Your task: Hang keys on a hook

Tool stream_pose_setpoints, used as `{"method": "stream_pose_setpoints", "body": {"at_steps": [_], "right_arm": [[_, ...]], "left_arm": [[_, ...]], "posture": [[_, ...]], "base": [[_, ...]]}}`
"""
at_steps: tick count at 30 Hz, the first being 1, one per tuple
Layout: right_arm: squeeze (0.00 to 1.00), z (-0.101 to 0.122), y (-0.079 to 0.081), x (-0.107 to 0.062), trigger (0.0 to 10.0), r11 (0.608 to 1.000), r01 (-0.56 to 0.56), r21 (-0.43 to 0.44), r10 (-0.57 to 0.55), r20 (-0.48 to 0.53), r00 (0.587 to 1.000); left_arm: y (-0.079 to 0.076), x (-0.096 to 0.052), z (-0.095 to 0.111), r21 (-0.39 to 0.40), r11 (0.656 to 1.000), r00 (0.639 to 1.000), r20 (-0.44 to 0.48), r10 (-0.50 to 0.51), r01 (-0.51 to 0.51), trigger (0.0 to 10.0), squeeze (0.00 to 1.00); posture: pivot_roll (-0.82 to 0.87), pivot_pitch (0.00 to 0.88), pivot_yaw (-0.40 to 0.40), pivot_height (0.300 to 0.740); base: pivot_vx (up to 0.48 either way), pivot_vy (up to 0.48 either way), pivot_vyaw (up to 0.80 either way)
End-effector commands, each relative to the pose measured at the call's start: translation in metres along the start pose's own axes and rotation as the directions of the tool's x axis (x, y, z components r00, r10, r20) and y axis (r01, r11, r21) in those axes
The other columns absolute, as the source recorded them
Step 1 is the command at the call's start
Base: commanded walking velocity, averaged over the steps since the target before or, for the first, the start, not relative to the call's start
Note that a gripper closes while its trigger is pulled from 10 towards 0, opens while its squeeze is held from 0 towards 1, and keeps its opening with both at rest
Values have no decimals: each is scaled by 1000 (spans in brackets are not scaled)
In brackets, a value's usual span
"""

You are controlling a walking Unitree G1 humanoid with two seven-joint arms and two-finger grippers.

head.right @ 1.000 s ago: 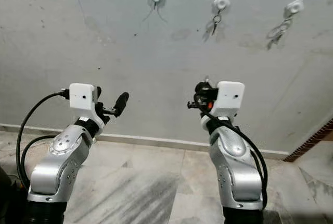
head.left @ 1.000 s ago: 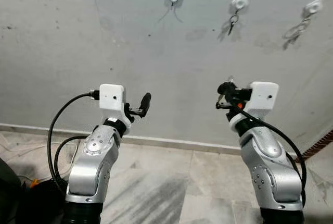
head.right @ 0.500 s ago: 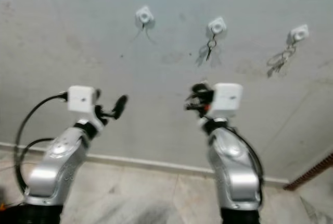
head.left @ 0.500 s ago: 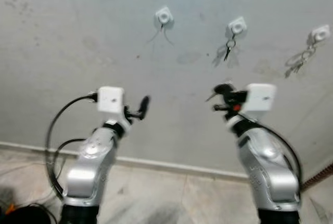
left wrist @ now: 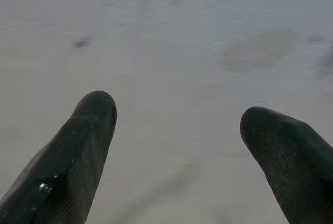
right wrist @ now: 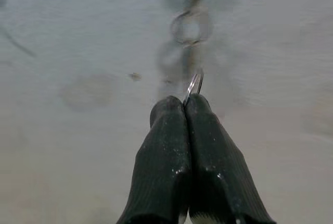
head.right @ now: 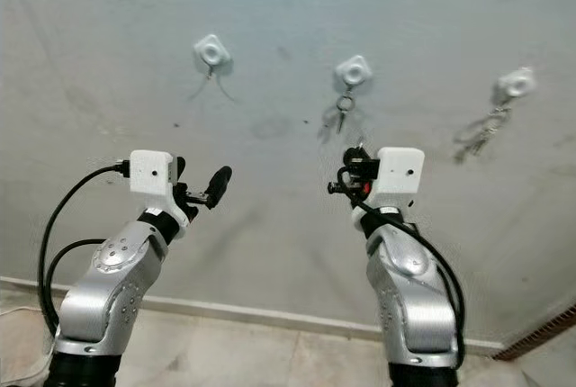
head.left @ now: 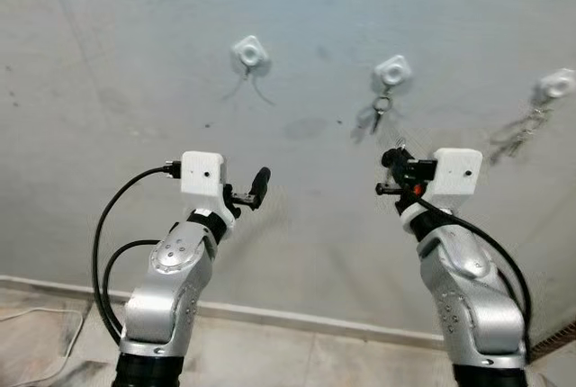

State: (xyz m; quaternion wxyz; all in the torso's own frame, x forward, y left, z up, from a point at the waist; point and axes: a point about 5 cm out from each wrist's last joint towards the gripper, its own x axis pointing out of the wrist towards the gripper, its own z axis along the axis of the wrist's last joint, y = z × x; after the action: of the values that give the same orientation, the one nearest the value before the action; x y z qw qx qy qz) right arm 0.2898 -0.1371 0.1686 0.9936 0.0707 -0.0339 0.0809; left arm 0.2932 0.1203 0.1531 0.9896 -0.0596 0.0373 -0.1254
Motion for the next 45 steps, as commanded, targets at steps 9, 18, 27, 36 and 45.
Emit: {"method": "stream_pose_setpoints", "body": {"at_steps": [9, 18, 27, 36, 45], "right_arm": [[0, 2, -2, -1, 10000, 1000, 7, -6, -7, 7, 1000], [0, 2, -3, -1, 10000, 1000, 13, -7, -13, 7, 1000], [0, 3, -2, 0, 10000, 1000, 15, -2, -15, 13, 1000], [0, 7, -2, 1, 10000, 1000, 15, 3, -16, 33, 999], [0, 10, 17, 8, 10000, 998, -56, -19, 57, 46, 997]], "left_arm": [[0, -1, -1, 3, 1000, 1000, -21, 8, -8, 10000, 0], [-1, -1, 0, 6, 1000, 1000, -26, 3, -3, 10000, 0], [-2, 1, 4, 12, 1000, 1000, 2, -8, 8, 10000, 0], [-5, 1, 6, -35, 999, 999, 12, -33, 34, 10000, 0], [-6, 0, 7, -15, 999, 999, 19, -50, 50, 10000, 0]], "posture": [[167, 0, -35, 740], [165, 0, -34, 740], [165, 0, -31, 740], [163, 0, -30, 740], [171, 0, -29, 740]], "base": [[0, 352, 0], [0, 480, 0], [0, 320, 0], [0, 0, 0], [0, 0, 0]]}}
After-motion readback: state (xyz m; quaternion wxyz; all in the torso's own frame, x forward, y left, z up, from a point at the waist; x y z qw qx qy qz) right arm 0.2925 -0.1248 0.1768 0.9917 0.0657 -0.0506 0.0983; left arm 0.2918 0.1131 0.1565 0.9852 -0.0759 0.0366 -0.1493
